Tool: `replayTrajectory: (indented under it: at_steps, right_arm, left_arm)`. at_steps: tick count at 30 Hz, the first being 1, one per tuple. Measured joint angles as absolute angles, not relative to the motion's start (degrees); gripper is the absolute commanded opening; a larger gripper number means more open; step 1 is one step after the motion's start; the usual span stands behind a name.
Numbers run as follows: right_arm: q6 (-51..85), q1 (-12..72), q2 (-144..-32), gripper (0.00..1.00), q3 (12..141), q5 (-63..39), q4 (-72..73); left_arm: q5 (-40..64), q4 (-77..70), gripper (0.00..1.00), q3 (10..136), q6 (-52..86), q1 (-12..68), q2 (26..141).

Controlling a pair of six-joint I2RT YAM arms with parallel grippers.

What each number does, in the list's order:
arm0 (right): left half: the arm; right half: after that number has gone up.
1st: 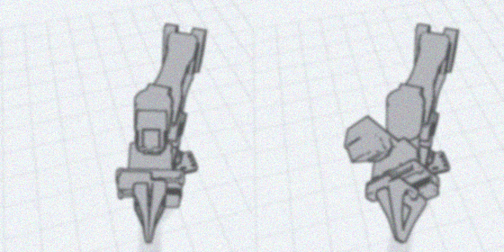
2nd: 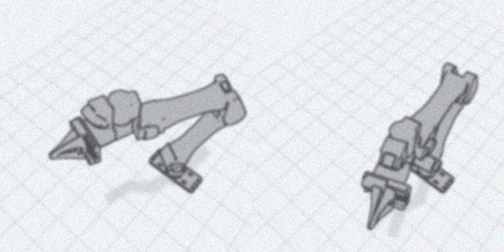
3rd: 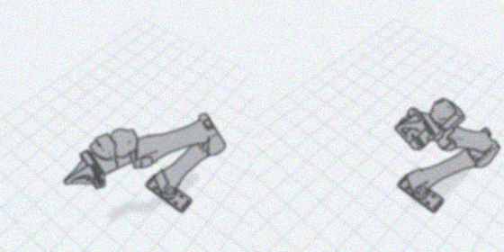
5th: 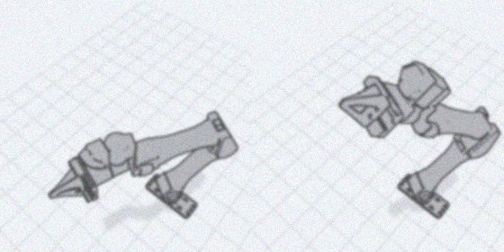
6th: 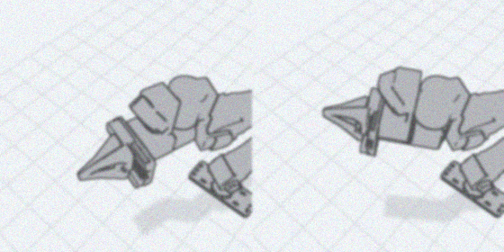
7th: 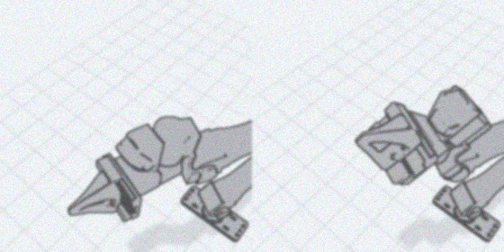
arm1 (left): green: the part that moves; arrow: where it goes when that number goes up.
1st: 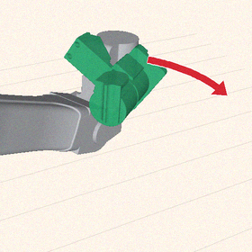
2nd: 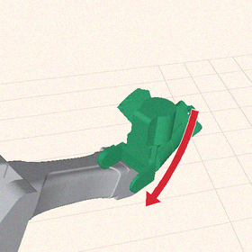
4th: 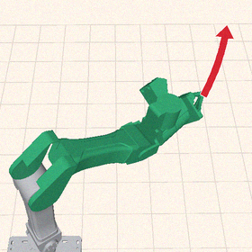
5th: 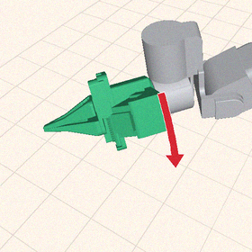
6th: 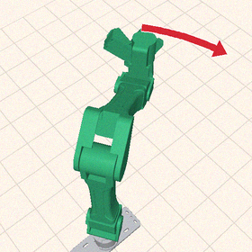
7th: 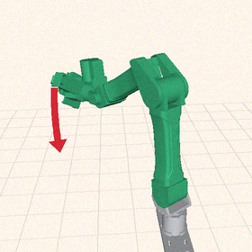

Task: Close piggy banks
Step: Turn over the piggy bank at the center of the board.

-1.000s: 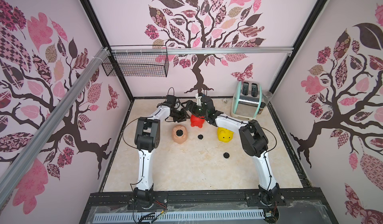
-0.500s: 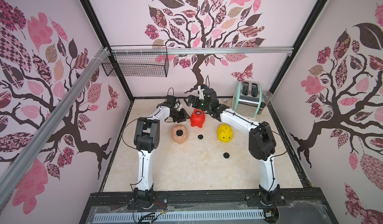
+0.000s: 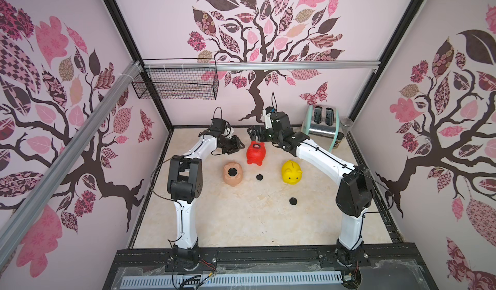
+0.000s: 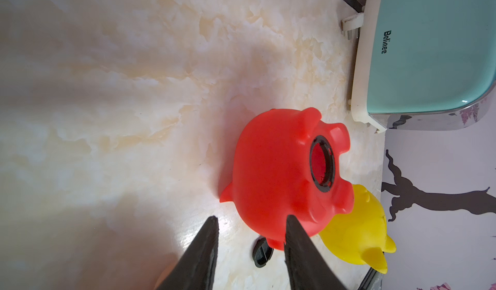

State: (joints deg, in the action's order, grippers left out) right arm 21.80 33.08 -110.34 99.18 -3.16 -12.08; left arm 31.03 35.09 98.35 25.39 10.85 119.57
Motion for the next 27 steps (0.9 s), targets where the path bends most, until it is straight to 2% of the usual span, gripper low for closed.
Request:
replayTrajectory:
  at_steps: [4,15,27]
  right_arm:
    - [20.78,31.14,-110.37,0.91,99.15,-2.68,-15.27]
    - [19.09,27.46,-121.99,0.65,112.53,-1.17,-24.69]
    - [19.07,27.57,-135.22,0.61,126.41,-0.80,-30.63]
  left_arm:
    - [30.02,35.16,0.47,94.87,25.39,10.92,114.93]
    - [25.61,37.60,0.50,91.74,22.46,16.29,110.13]
    - [22.44,41.93,0.61,93.03,18.76,19.00,110.91]
